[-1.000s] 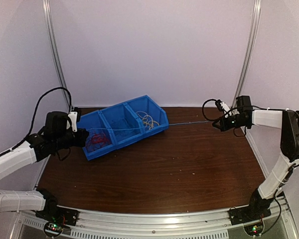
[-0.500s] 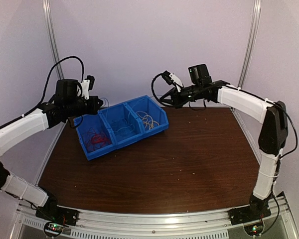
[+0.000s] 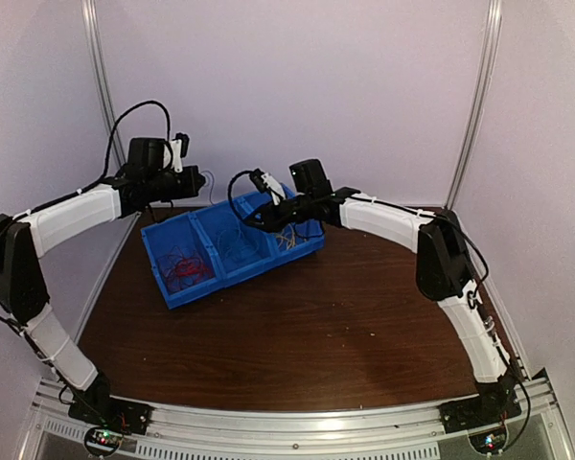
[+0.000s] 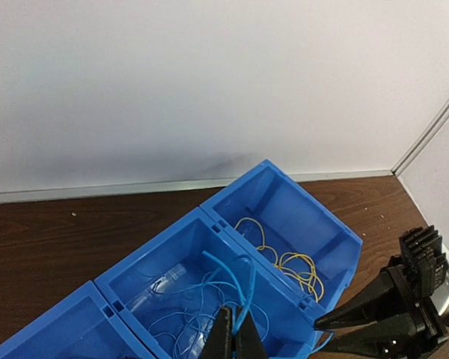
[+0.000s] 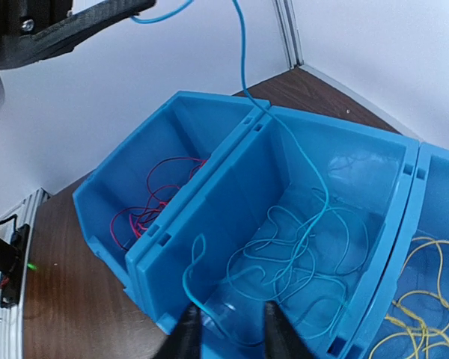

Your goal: Untangle the cables

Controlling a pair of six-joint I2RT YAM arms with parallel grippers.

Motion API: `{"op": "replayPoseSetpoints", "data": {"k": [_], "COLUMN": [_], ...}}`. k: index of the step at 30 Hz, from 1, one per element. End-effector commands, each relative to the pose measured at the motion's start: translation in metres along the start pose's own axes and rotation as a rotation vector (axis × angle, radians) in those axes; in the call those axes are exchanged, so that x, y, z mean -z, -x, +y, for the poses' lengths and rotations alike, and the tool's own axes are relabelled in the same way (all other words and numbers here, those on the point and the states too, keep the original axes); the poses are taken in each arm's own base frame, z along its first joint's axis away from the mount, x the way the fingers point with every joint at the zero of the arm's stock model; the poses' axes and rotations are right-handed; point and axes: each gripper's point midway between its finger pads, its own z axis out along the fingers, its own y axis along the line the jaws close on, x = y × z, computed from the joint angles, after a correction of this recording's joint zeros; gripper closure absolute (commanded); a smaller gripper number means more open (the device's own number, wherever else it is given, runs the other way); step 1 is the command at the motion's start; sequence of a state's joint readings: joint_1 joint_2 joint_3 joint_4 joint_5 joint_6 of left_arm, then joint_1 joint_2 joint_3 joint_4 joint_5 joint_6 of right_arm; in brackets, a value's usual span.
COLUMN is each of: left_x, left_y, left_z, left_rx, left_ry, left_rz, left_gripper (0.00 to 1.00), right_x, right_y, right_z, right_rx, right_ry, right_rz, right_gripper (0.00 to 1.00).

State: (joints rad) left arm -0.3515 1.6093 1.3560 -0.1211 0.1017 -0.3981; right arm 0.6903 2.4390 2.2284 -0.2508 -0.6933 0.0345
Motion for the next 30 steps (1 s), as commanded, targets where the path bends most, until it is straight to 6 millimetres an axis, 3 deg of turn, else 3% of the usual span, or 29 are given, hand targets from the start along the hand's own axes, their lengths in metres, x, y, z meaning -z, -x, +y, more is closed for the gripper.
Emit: {"op": "replayPoseSetpoints", "data": {"k": [1,3,7,10,13,16,21,22,25,28,30], "left_x": [-0.015,-0.021,-0.027,-0.030,-0.036,-0.042,-0.058,-0.062,-0.067,-0.062,-0.053], "left_y": [0.020,0.019,0.019,0.015,-0.001,-0.024,-0.053,-0.058,-0.061,-0.051,-0.038], "left_z": [0.006,0.007,0.009,0.007,0.001,0.004,0.009,0.009,0.010,0.010,0.010], "left_rx": [0.034,0.035,0.036,0.033,0.036,0.058,0.074,0.079,0.086,0.081,0.066], "left_ry": [-0.026,-0.028,-0.030,-0.046,-0.098,-0.100,-0.112,-0.116,-0.114,-0.095,-0.079], "left_rz": [-0.065,-0.059,-0.060,-0.052,-0.005,0.052,0.122,0.135,0.154,0.134,0.107], "left_gripper": [1.00,1.00,1.00,1.00,1.00,1.00,1.00,0.96,0.70,0.49,0.43], "right_x": [-0.015,-0.016,0.003,0.028,0.058,0.091,0.131,0.138,0.161,0.188,0.207], "right_y": [0.026,0.022,0.017,0.016,0.010,-0.004,-0.056,-0.067,-0.088,-0.091,-0.087], "right_z": [-0.002,-0.003,0.007,0.018,0.035,0.045,0.058,0.059,0.057,0.043,0.032], "right_rx": [0.015,0.020,0.018,0.024,0.070,0.098,0.164,0.177,0.180,0.151,0.128], "right_ry": [-0.011,-0.010,0.023,0.038,0.055,0.045,0.019,0.012,-0.017,-0.058,-0.097], "right_rz": [-0.121,-0.098,-0.039,-0.013,0.010,0.021,0.127,0.155,0.207,0.203,0.175], "right_gripper": [0.50,0.41,0.33,0.22,0.22,0.22,0.23,0.23,0.23,0.23,0.22]}}
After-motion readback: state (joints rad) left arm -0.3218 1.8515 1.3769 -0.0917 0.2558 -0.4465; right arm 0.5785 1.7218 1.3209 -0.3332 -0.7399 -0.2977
